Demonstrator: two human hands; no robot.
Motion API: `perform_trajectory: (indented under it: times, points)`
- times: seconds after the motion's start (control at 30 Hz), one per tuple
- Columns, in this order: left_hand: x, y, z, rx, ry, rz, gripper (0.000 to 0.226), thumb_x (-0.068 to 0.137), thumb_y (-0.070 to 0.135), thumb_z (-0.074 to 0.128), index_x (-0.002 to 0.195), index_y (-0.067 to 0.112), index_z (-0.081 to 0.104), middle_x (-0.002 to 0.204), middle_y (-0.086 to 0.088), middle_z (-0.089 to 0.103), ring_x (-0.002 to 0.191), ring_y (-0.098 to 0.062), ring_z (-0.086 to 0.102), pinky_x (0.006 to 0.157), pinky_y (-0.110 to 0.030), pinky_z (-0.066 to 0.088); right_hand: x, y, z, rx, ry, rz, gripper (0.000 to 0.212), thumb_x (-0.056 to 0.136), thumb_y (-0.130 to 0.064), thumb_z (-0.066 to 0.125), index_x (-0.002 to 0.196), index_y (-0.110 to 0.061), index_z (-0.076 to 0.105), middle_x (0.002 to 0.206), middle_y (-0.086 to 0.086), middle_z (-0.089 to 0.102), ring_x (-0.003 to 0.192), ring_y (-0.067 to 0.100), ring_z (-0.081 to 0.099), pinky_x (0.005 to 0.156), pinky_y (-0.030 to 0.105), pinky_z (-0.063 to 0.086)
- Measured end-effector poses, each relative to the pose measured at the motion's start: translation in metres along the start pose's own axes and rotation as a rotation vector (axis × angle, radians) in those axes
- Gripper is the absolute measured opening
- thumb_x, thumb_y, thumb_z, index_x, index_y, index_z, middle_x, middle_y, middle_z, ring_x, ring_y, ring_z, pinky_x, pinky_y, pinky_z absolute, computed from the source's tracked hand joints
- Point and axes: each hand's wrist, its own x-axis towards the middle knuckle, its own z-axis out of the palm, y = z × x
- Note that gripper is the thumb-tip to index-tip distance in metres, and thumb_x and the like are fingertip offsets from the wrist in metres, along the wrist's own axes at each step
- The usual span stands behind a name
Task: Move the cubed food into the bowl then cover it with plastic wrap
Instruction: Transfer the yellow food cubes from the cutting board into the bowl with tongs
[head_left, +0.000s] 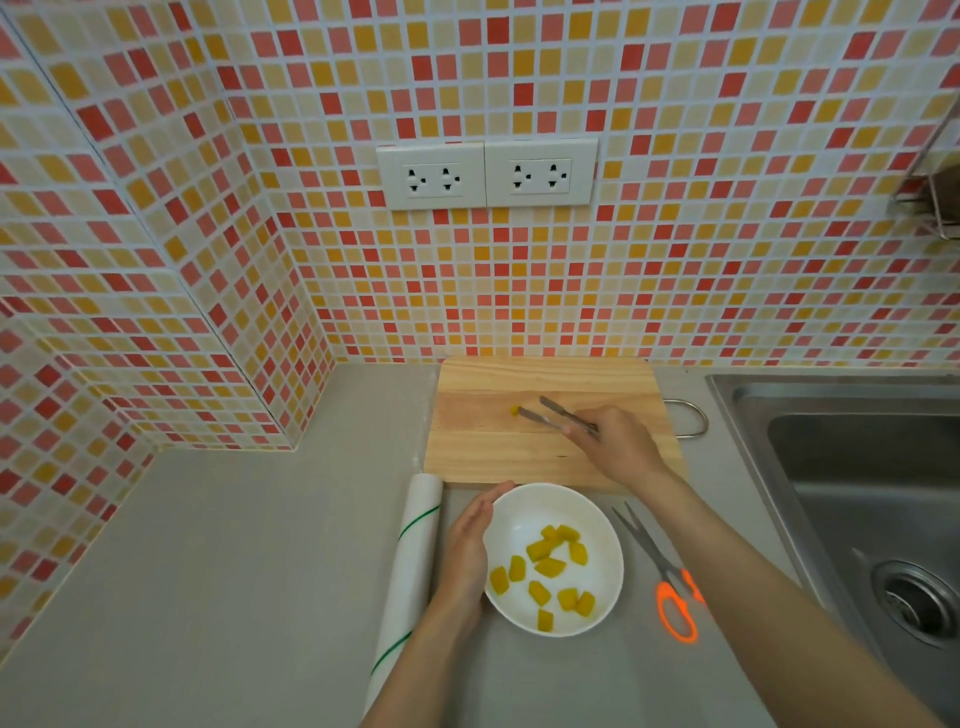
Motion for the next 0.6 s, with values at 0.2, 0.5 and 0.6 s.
perform_trajectory:
  times: [0.2,0.5,0.6]
  points:
    - [0.003,-0.001,0.0,-0.012,0.012,-0.011,0.031,0.096,0.018,0.045,0.095,0.023,0.075,0.1,0.005,0.076,0.096,-0.016,0.069,0.09,-0.037,0.051,0.026,-0.002,0.034,-0.14,-0.015,-0.018,0.03,0.09,-0.039,0.052,0.11,-0.022,0.066,0.099,0.011,0.062,0.094,0.033,0.06,0.068,0.034,0.044]
    - [0.006,-0.003,-0.003,0.006,0.009,-0.014,0.034,0.096,0.018,0.043,0.094,0.027,0.076,0.102,0.006,0.075,0.098,-0.015,0.069,0.091,-0.037,0.051,0.018,0.005,0.037,-0.104,0.059,-0.052,0.028,0.091,-0.036,0.052,0.114,-0.028,0.067,0.092,0.007,0.064,0.089,0.028,0.061,0.066,0.034,0.044]
    - [0.006,-0.005,-0.004,0.005,0.002,-0.021,0.034,0.096,0.019,0.043,0.094,0.027,0.076,0.102,0.003,0.075,0.099,-0.018,0.069,0.096,-0.043,0.05,-0.005,-0.002,0.018,0.012,0.106,-0.147,0.025,0.089,-0.031,0.057,0.112,-0.028,0.069,0.083,0.008,0.063,0.081,0.027,0.061,0.064,0.037,0.045]
